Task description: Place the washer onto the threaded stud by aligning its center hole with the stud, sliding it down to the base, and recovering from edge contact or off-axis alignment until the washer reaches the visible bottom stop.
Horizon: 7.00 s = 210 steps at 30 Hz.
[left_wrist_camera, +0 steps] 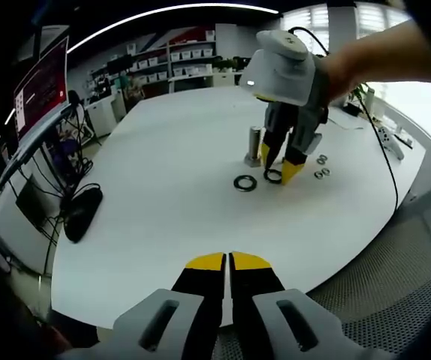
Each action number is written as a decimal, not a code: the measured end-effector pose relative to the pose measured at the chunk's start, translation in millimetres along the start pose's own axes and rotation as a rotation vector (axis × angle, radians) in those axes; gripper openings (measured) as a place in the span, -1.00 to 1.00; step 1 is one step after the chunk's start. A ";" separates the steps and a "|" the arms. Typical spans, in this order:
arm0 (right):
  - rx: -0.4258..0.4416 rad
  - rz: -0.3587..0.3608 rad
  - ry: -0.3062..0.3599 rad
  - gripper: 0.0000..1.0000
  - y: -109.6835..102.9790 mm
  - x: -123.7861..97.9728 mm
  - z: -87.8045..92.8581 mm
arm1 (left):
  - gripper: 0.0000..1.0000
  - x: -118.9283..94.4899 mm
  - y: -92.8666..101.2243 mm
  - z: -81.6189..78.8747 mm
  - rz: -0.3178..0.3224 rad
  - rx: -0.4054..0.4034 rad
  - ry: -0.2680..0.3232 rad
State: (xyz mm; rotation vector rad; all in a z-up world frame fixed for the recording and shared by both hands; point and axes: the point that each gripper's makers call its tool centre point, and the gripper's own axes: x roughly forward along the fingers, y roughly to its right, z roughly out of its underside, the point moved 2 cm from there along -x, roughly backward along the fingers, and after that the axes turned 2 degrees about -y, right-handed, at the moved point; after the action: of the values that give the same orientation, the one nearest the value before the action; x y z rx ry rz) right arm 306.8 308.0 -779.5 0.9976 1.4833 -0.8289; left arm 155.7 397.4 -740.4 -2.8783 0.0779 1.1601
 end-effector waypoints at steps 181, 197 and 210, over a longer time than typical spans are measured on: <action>0.057 0.029 0.127 -0.28 1.6 -11.3 -50.4 | -1.00 1.5 -5.0 2.5 -0.010 -0.005 0.009; -0.037 -0.001 -0.002 -0.31 3.7 7.5 -47.6 | -1.00 1.0 -5.5 2.0 -0.013 -0.006 0.013; -0.042 -0.035 -0.026 -0.38 2.0 9.6 -50.7 | -1.00 1.2 -5.6 2.1 -0.013 -0.008 0.012</action>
State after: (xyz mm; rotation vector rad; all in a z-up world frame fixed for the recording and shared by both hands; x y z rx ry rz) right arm 288.2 356.1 -781.7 0.9285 1.4939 -0.8299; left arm 155.5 403.0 -742.6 -2.8882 0.0557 1.1437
